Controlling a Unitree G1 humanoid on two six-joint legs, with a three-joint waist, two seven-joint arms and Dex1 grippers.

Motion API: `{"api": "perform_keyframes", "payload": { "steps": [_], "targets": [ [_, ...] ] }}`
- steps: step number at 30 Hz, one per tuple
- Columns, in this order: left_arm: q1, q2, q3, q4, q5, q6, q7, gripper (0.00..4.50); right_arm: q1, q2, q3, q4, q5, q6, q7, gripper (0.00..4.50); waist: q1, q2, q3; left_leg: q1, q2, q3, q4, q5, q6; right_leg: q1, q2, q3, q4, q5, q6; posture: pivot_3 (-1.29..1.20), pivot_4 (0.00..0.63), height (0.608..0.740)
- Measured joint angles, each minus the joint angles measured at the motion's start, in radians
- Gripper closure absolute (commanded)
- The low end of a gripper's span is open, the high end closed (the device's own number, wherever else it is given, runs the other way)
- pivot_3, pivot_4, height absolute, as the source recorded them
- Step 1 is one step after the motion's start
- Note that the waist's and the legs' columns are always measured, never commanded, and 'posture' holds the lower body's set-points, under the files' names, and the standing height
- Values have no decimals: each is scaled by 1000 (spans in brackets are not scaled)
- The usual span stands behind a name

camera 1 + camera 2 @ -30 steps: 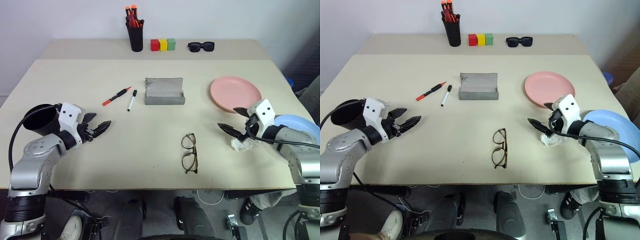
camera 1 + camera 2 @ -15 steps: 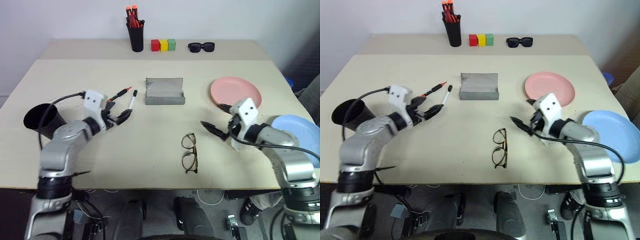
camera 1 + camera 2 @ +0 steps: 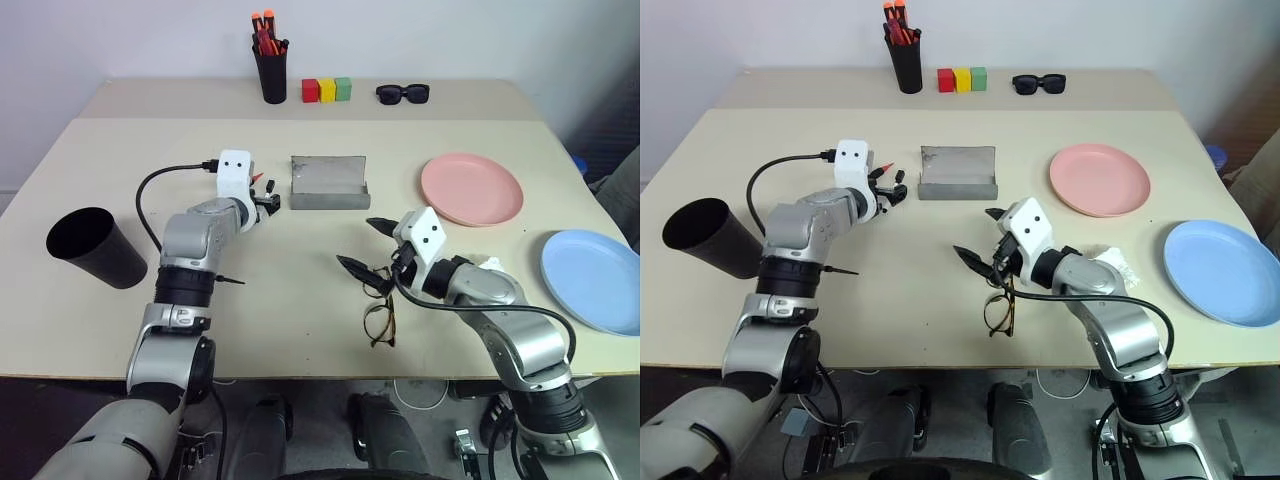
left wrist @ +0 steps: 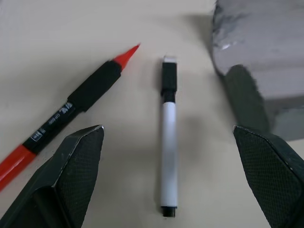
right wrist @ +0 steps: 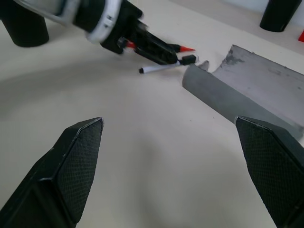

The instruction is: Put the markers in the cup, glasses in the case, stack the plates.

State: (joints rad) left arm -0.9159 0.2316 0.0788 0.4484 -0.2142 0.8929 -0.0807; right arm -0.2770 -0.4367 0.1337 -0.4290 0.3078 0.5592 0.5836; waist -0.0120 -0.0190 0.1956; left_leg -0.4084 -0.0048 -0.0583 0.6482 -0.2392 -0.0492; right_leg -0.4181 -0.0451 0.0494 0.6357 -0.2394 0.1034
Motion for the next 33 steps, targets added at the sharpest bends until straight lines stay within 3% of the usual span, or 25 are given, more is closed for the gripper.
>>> {"api": "perform_keyframes", "payload": {
  "steps": [9, 10, 12, 19, 22, 25, 33],
  "targets": [
    [-227, -19, 15, 389, 37, -3, 21, 50, 28, 2, 12, -38, -1, 11, -20, 0, -2, 0, 0, 0, 0, 0, -1, 0, 0, 0, 0, 0, 0, 0, 0, 0, 150, 740],
    [-252, -19, 16, 428, 38, 1, 18, 278, 31, 2, 14, -44, -2, 14, -22, 0, -2, 0, 0, 0, 0, 0, 0, 0, 0, 0, 0, 0, 0, 0, 0, 0, 150, 740],
    [-275, -20, 16, 466, 41, -2, 16, 851, 33, 1, 15, -47, -3, 17, -27, 0, -2, 0, 0, 0, 0, 0, 0, 0, 0, 0, 0, 0, 0, 0, 0, 0, 150, 740],
    [-288, -18, 20, 504, 72, -12, 25, 4386, 34, 2, 15, -47, -10, 23, -30, 0, 1, 0, 0, 0, -1, 0, 0, 0, 0, 1, 0, 0, 0, 0, 1, 0, 150, 740],
    [-275, -23, 57, 485, 67, -45, 43, 4454, 33, 2, 18, -46, -10, 22, -28, 0, 0, 0, 0, 0, -1, 0, 0, 0, 0, 0, 0, 0, 0, 0, 1, 0, 150, 740],
    [-177, -36, 74, 357, 67, -247, 57, 4454, 33, 2, 23, -43, -11, 22, -27, 0, -3, 0, 0, 0, 0, 0, -1, 0, -1, -1, -1, 0, 0, 0, 0, 0, 150, 740],
    [117, 22, 209, -272, 88, -626, 176, 4454, 8, 4, 30, 6, -12, 0, -8, 0, -9, 0, 0, 0, 1, 2, -2, 0, -1, -2, -1, 1, 1, 1, -1, 0, 150, 740]
  ]
}}
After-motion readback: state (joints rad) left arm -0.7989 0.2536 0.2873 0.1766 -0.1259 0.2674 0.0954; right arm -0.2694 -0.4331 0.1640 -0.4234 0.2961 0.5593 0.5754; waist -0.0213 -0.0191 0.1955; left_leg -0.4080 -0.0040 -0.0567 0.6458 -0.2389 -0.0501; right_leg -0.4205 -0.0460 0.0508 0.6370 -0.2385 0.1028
